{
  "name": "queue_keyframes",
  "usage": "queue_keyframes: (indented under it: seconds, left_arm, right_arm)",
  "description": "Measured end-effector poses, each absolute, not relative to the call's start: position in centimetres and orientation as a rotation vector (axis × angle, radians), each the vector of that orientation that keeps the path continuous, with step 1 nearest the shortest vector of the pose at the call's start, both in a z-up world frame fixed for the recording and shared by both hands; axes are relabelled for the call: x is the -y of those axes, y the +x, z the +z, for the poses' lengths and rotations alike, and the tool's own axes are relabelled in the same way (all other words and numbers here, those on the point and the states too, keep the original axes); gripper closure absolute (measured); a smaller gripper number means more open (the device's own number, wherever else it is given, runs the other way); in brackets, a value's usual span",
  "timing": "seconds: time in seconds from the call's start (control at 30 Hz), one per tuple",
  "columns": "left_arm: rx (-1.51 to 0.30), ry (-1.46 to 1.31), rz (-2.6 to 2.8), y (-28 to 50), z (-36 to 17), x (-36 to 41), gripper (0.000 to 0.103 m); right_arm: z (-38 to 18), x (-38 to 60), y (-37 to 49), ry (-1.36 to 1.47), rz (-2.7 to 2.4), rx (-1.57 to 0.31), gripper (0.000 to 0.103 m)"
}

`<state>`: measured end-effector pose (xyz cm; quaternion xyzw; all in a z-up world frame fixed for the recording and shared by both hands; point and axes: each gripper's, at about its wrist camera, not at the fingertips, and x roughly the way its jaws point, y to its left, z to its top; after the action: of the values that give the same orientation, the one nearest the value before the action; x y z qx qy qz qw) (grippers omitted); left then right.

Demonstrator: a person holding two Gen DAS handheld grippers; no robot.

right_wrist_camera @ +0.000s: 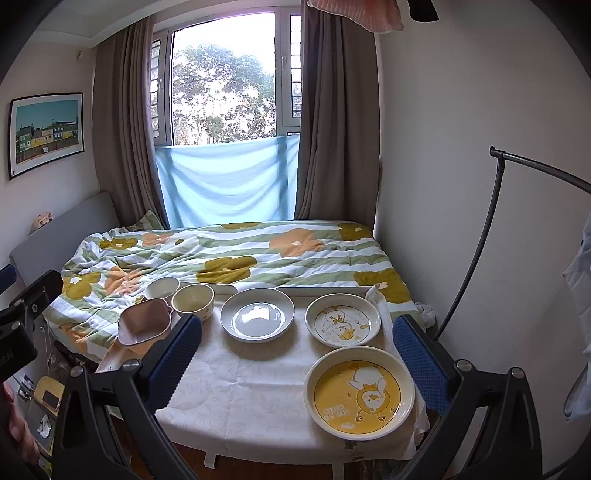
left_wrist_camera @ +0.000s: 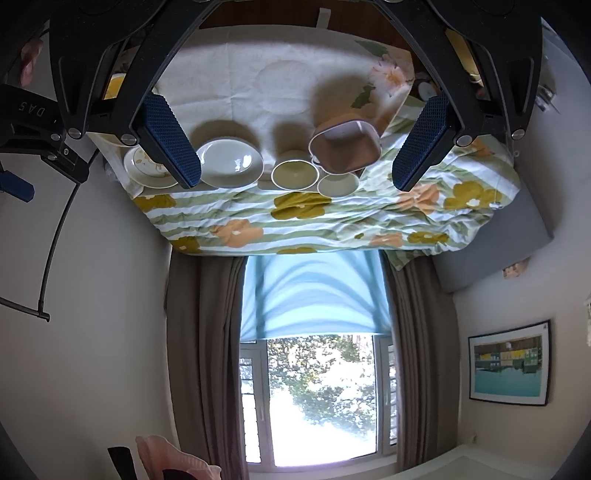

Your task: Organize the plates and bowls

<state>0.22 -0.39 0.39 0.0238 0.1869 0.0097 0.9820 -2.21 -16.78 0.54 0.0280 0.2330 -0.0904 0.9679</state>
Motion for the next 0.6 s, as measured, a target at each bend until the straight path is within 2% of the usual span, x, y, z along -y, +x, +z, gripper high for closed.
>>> queue_keyframes:
  seconds: [0.6]
  left_arm:
    - [-0.374, 0.047, 0.014, -0.12, 0.4, 0.59, 0.0]
  right_arm:
    - [0.53, 16.94, -2.19, 0.056, -0.184, -0.474, 0.0]
